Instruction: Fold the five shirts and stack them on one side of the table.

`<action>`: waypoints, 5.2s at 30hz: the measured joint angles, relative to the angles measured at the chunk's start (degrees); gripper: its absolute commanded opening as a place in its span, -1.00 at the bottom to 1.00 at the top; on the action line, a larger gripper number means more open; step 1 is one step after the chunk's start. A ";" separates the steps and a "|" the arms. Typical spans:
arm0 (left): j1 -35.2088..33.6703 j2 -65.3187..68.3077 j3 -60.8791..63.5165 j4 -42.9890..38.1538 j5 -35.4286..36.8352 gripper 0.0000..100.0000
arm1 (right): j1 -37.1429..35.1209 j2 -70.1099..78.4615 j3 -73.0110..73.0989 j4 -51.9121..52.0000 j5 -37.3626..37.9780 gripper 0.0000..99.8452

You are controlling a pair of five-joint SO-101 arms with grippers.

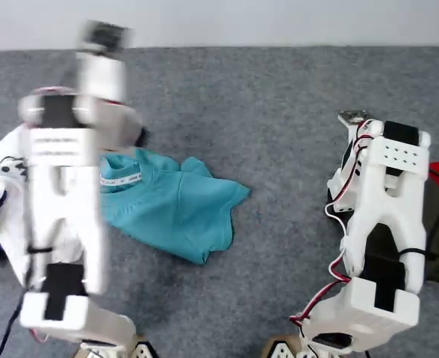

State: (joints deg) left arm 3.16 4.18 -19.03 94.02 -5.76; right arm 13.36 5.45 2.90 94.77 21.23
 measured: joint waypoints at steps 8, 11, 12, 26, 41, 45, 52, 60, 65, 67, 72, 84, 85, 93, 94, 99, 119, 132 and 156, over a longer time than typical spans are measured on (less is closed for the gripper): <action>20.57 16.88 -1.41 -2.90 0.00 -0.55 | 0.00 0.00 0.00 1.58 0.00 -0.55; 23.21 23.21 -5.45 -3.60 0.00 -0.55 | 0.00 0.00 0.00 1.58 0.00 -0.55; 24.09 25.41 -7.03 -3.60 0.00 -0.55 | 0.00 0.00 0.00 1.58 0.00 -0.55; 25.93 46.15 -31.47 4.13 0.00 -0.55 | 0.00 0.00 0.00 1.58 0.00 -0.55; 20.75 50.73 -35.52 5.10 -7.21 -0.90 | 0.00 0.00 0.00 1.58 0.00 -0.55; 21.98 50.73 -35.52 5.10 -7.56 -0.98 | 0.00 0.00 0.00 1.58 0.00 -0.55; 22.77 50.73 -35.52 5.10 -7.82 -0.97 | 0.00 0.00 0.00 1.58 0.00 -0.55; 22.77 47.12 -35.52 5.10 -8.09 -0.84 | 0.00 0.00 0.00 1.58 0.00 -0.55; 23.30 47.12 -34.11 5.10 -8.35 -0.62 | -0.09 0.00 0.00 1.58 0.00 -0.55; 23.30 47.12 -33.41 5.10 -8.35 -0.62 | -0.26 0.00 0.00 1.58 0.00 -0.55; 22.33 47.12 -32.00 5.10 -8.35 -0.62 | -0.26 0.00 0.00 1.58 0.00 -0.55; 21.27 54.51 -31.12 2.90 -8.09 -0.68 | -0.26 0.00 0.00 1.58 0.00 -0.55; 21.27 55.03 -31.65 2.90 -8.26 -0.73 | -0.26 0.00 0.00 1.58 0.00 -0.55; 21.19 55.91 -39.30 2.99 -8.09 -0.97 | -0.26 0.00 0.00 1.58 0.00 -0.55; 21.19 55.91 -40.88 3.34 -8.09 -0.97 | -0.26 0.00 0.00 1.58 0.00 -0.55; 21.36 55.91 -48.26 5.19 -8.35 -0.97 | -0.26 0.00 0.00 1.58 0.00 -0.55; 21.19 28.92 -50.64 5.36 -8.44 -0.97 | -0.26 0.00 0.00 1.58 0.09 -0.55; 7.30 8.97 -50.64 5.36 -8.44 -0.97 | -0.26 0.00 9.23 -3.60 0.09 -0.55; -14.77 -8.97 -11.87 5.36 -8.44 -0.97 | -19.25 0.09 1.85 -12.13 -2.64 -0.54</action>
State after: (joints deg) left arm -11.60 -4.79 -30.90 99.38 -14.20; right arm -5.89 5.54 4.75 82.64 18.59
